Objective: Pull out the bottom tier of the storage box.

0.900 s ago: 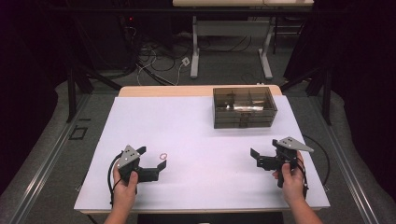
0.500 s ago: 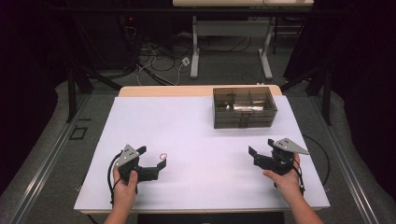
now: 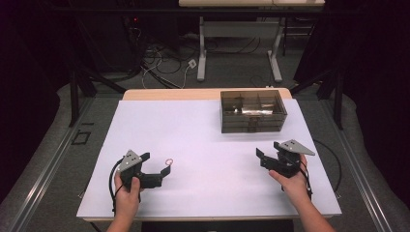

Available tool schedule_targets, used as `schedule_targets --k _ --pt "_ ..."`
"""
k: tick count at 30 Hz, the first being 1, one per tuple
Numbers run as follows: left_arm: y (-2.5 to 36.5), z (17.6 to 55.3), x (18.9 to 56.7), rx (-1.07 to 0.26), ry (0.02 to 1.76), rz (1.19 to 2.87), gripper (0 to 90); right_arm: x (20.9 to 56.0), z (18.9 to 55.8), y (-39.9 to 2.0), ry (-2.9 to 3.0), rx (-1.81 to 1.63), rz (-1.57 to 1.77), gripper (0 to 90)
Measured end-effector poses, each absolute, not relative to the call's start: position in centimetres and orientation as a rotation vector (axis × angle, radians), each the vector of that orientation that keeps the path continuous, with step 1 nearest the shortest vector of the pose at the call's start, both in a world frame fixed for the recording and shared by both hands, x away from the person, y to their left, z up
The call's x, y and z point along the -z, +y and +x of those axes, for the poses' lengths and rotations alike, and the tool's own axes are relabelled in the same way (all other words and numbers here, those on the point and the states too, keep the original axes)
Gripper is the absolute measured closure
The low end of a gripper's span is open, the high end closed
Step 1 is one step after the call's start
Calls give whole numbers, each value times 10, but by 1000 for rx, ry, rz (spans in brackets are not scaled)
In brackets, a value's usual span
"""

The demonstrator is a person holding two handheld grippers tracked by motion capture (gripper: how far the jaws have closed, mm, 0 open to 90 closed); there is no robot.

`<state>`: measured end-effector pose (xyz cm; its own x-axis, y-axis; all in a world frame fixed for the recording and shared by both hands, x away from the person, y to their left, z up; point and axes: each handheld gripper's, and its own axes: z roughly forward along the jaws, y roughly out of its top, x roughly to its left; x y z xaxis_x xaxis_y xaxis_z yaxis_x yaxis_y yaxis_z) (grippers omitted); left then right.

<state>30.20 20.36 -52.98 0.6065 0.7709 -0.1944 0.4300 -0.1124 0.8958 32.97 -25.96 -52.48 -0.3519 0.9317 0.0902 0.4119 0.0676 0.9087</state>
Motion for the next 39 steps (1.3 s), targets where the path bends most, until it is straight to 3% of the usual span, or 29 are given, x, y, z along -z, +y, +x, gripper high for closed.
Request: schedule_targets --k 8,39 --pt "206 301 531 -387 991 1740 1 519 343 -256 1841 -1293 1349 326" --pt "204 303 536 -364 1005 1749 1 499 412 -247 1868 -1339 1632 387"
